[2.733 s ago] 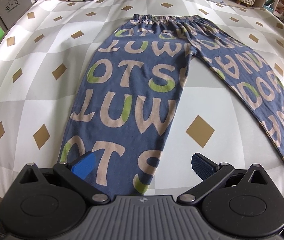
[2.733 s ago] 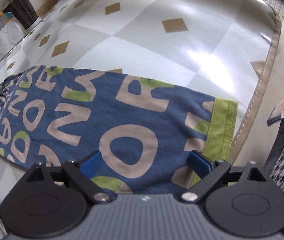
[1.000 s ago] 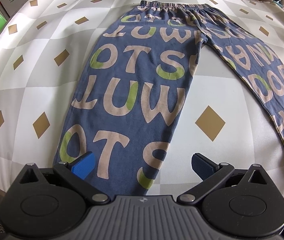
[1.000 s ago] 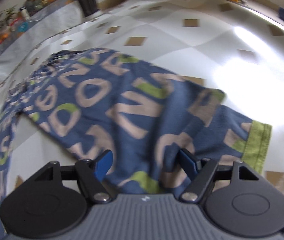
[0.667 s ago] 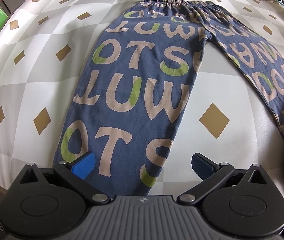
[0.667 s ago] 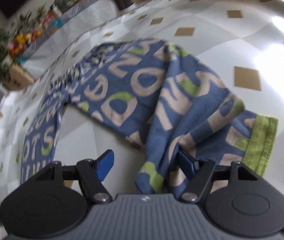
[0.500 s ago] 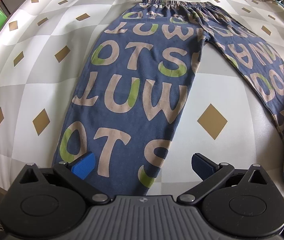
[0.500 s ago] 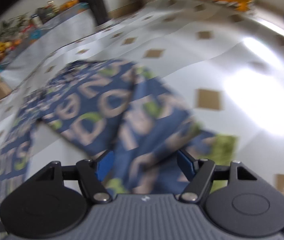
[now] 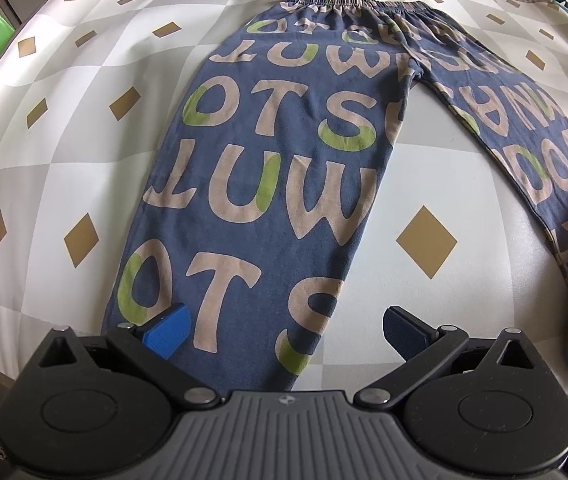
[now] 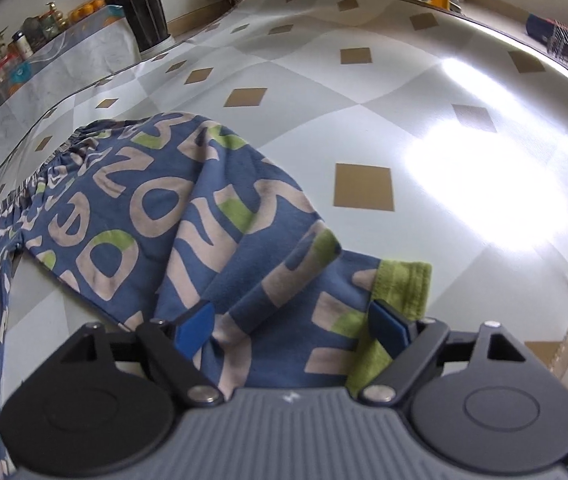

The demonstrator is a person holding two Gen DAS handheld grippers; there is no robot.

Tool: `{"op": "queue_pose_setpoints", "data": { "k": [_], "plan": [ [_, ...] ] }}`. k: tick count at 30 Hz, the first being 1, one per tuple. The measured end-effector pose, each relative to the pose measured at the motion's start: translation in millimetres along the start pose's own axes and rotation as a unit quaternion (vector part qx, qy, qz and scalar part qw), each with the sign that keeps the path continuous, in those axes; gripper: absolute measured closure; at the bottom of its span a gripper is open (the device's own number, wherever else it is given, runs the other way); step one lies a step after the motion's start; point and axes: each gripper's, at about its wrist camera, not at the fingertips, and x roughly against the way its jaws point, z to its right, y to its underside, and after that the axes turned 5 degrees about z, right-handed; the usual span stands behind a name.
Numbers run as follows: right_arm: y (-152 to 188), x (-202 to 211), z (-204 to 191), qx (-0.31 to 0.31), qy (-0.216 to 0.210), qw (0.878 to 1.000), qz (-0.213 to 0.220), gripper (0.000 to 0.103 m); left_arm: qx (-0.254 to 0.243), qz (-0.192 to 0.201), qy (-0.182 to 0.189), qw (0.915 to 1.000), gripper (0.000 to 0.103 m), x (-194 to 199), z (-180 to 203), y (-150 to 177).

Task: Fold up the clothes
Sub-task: 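Grasp the green-lined cuff with the right tool and lift it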

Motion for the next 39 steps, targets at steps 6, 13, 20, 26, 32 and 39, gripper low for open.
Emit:
{"op": "queue_pose_setpoints", "data": {
  "k": [6,13,20,26,32,39],
  "plan": [
    [-2.8,-0.3,-0.9,-0.037,-0.035,0.999,-0.001,0.02,0.005,-0.003,0.002,1.0,0.0,-0.8,-1.4,-0.9],
    [1.5,-5.0,-25.2,0.026,-0.03,0.999,0.011,0.021,0.013,-0.011,0.004,0.9998,0.0,-4.5,-4.5,-1.4],
    [-2.4,-5.7,-24.8,0.017,-0.029,0.999,0.024,0.054,0.02,-0.016,0.011,0.9996,0.0,-4.7,-5.5,-1.6],
    [-2.7,-6.6,-38.2,0.048,-0.046,0.998,0.019,0.086,0.021,-0.017,0.008,0.9996,0.0,-5.5,-6.7,-1.7],
    [-2.1,-1.1,-46.0,0.028,-0.089,0.996,0.002,0.093,0.036,-0.025,-0.004,0.999,0.0,-10.2,-15.4,-2.1],
    [3.4,22.1,-69.2,0.055,-0.151,0.987,0.006,0.094,0.046,-0.024,-0.007,0.9986,0.0,-9.3,-21.3,-3.1]
  ]
}}
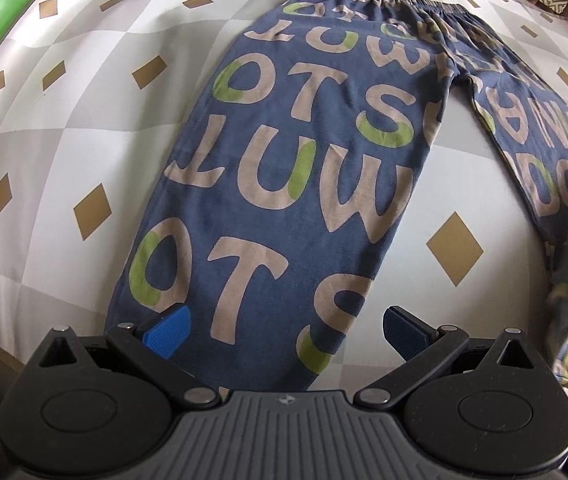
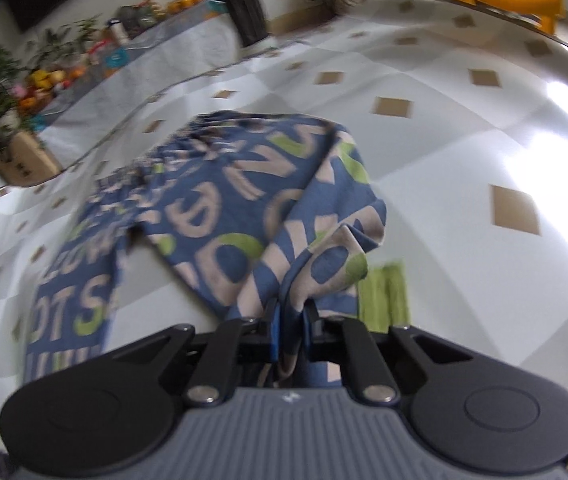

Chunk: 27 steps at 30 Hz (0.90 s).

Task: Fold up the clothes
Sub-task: 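Grasp the green-lined cuff with the right tool and lift it, then carry the held cuff over onto the 'OTS' leg with the right tool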

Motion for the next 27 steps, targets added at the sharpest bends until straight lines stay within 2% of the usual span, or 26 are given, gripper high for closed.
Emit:
{"op": "queue_pose_setpoints", "data": {
  "k": [7,16,22,24,27],
  "plan": [
    [8.8,16.2,-30.4,0.031,-0.06,0.998,-0.011,0.094,0.005,0.003,-0.004,1.0,0.0,1.2,-3.4,-0.3],
    [35.3,29.9,-57.2,0.067,-0.119,0.989,-0.047,0.094,0.013,0.006,-0.01,0.9999,0.0,2.9,-7.3,-0.5],
    [62.6,33.5,-72.3,0.096,-0.143,0.981,-0.091,0.094,0.015,0.008,-0.009,0.9998,0.0,4.7,-7.4,-1.2],
    [71.8,33.7,-79.3,0.118,-0.139,0.978,-0.103,0.092,0.014,0.009,-0.009,0.9998,0.0,5.2,-6.8,-1.1],
    [71.9,34.9,-79.0,0.11,-0.126,0.981,-0.101,0.088,0.01,0.011,-0.008,0.9999,0.0,6.1,-5.1,-1.0]
  ]
}}
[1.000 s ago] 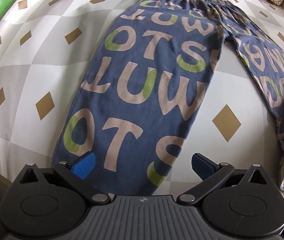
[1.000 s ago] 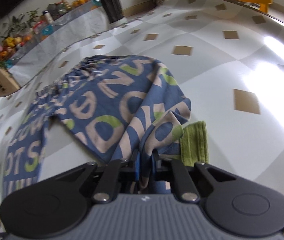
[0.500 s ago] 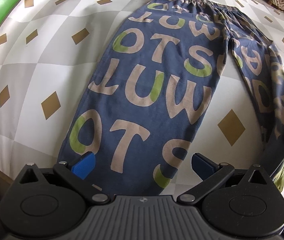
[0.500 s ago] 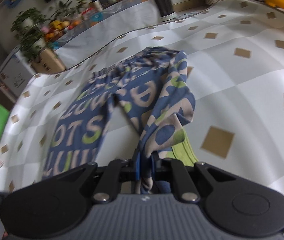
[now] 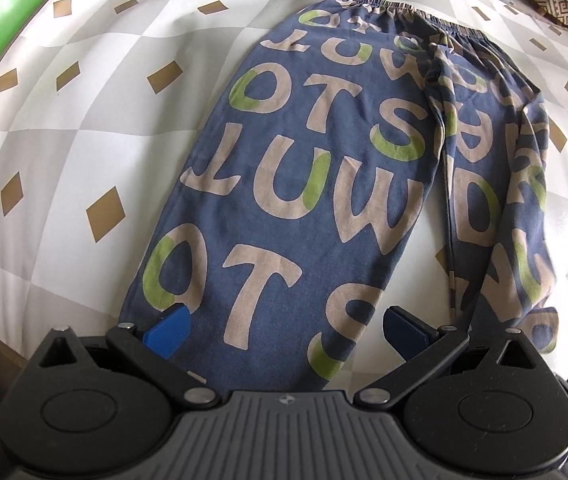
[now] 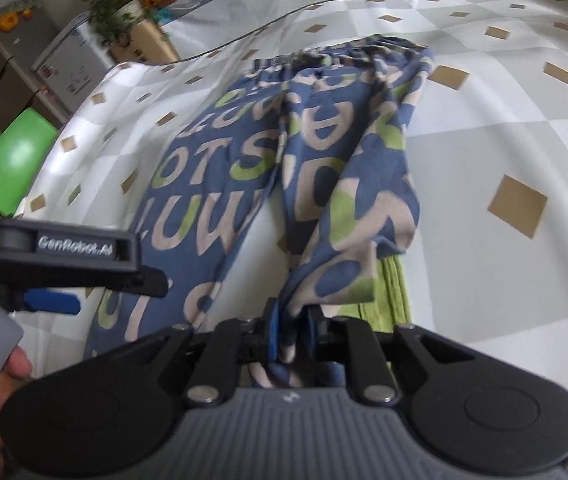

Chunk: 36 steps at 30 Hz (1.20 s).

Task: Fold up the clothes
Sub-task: 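Carry the held cuff over onto the 'OTS' leg with the right tool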

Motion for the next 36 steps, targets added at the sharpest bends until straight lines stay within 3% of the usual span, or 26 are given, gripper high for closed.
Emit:
{"op": "queue_pose_setpoints", "data": {
  "k": [6,12,21,28,32,36],
  "plan": [
    [-22.1,5.3,-1.5,-0.006,0.014,1.0,0.021,0.072,-0.007,-0.001,0.01,0.9999,0.0,0.1,3.1,-3.3],
    [-52.5,-3.9,-0.5,-0.011,0.02,1.0,0.017,0.065,-0.027,0.009,0.006,0.9996,0.0,0.3,5.5,-14.0],
    [-100.1,-24.5,0.8,0.018,0.029,0.999,-0.001,0.059,-0.081,0.036,-0.002,0.9961,0.0,2.8,13.1,-44.5],
    [-126.4,-57.2,17.6,0.023,0.045,0.999,-0.019,0.057,-0.107,0.029,-0.016,0.9937,0.0,-13.5,15.3,-69.7],
    [-135.7,-76.3,33.8,-0.005,0.051,0.998,-0.02,0.057,-0.106,0.026,-0.01,0.994,0.0,-23.9,16.8,-84.0],
    [-144.6,-94.3,40.1,0.006,0.057,0.998,-0.014,0.057,-0.099,0.016,0.006,0.995,0.0,-33.4,18.8,-92.5]
  ]
}}
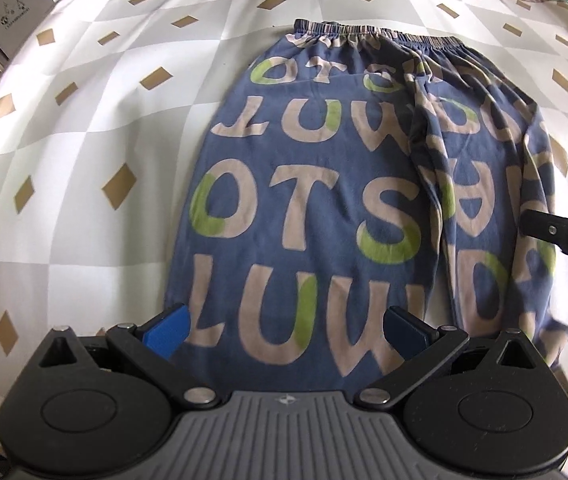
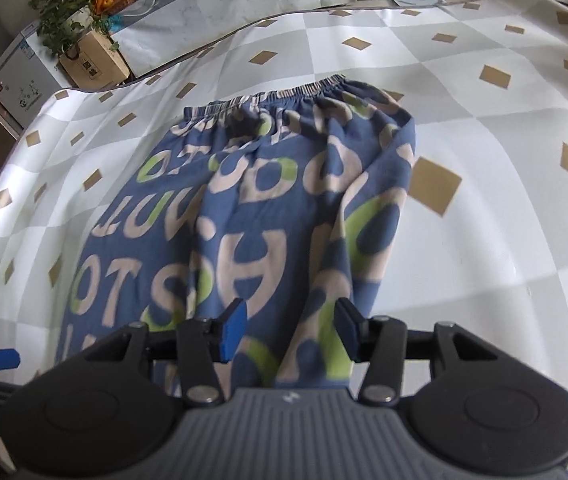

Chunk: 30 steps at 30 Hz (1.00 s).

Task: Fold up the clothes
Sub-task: 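Carry the held cuff over onto the 'OTS' leg with the right tool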

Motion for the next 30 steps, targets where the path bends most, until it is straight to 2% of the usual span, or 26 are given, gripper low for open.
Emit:
{"op": "queue_pose_setpoints", "data": {
  "k": [5,8,13,20,22,24,27,30],
  "plan": [
    [-11.2,-17.5,0.5,0.015,0.01,1.0,0.005,0.057,0.002,-0.01,0.025,0.9996,0.0,-5.6,1.2,-4.5],
    [-16.4,-22.5,0.6,0.015,0.016,1.0,0.014,0.057,0.002,-0.001,0.022,0.9997,0.0,-5.1,0.2,-6.3],
    [-20.1,-34.2,5.1,0.006,0.03,0.999,0.013,0.056,0.024,-0.017,0.03,0.9991,0.0,-10.9,-4.2,-7.4],
    [-22.4,-43.9,8.5,-0.006,0.019,1.0,0.021,0.055,0.035,-0.023,0.044,0.9981,0.0,-11.1,-3.8,-6.8],
    [-22.8,-44.6,9.0,-0.007,0.018,1.0,0.025,0.066,0.038,-0.026,0.041,0.9981,0.0,-12.9,-4.7,-6.6],
    [-23.8,-45.0,10.3,-0.01,0.026,0.999,0.026,0.083,0.044,-0.031,0.04,0.9977,0.0,-14.9,-6.6,-6.4],
    [-25.4,-43.5,12.7,-0.018,0.03,0.999,0.03,0.097,0.053,-0.036,0.039,0.9972,0.0,-16.8,-9.3,-6.5],
    [-27.7,-38.5,11.0,-0.02,0.03,0.999,0.04,0.1,0.061,-0.035,0.037,0.9969,0.0,-16.2,-12.5,-6.9]
  ]
}}
